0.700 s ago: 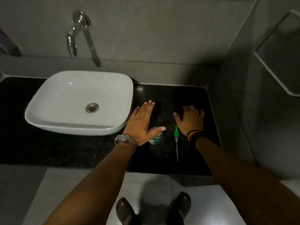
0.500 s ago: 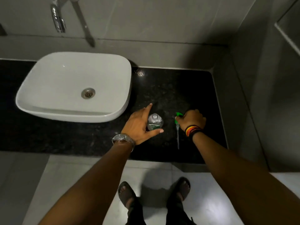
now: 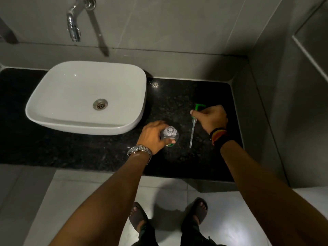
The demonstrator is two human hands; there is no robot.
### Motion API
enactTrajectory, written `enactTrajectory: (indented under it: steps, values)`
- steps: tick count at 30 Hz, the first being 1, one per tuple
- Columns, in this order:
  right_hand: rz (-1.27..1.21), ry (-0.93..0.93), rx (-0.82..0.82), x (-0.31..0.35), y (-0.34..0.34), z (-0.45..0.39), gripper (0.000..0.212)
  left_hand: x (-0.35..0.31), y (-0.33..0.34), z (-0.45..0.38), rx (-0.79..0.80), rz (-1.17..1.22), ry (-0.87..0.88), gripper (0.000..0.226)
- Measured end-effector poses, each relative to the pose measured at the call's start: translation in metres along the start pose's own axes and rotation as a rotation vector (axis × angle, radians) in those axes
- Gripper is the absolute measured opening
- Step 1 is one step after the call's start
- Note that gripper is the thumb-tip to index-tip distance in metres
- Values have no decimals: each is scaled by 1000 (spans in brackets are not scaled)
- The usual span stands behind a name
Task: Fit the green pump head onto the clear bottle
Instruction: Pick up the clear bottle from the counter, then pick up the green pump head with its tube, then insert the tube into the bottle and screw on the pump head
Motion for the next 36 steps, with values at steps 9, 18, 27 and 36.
enactTrajectory:
  steps: [9,18,27,36]
  values:
    - [-395,-427,-133,83,-46,64,28,-2,2,2,12,22,-60,63]
    - [-339,-445,-108,69,-8,70,30,-6,13,-4,-20,-38,-5,58]
    - [-110,-383,-13,13,37,74,27,-6,18,-8,-57,-26,42,64]
    - [-103,-385,129,-1,54,69,35,-4,20,-13,-90,-50,73,52]
Point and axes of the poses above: each hand's wrist, its own z-axis away from the middle knuckle, its own y-axis out of the palm, x = y × z, the point moved 4 cm from there along -z, towards the middle knuckle, and after that the axes turned 7 degrees about x, right-handed, at the moved point
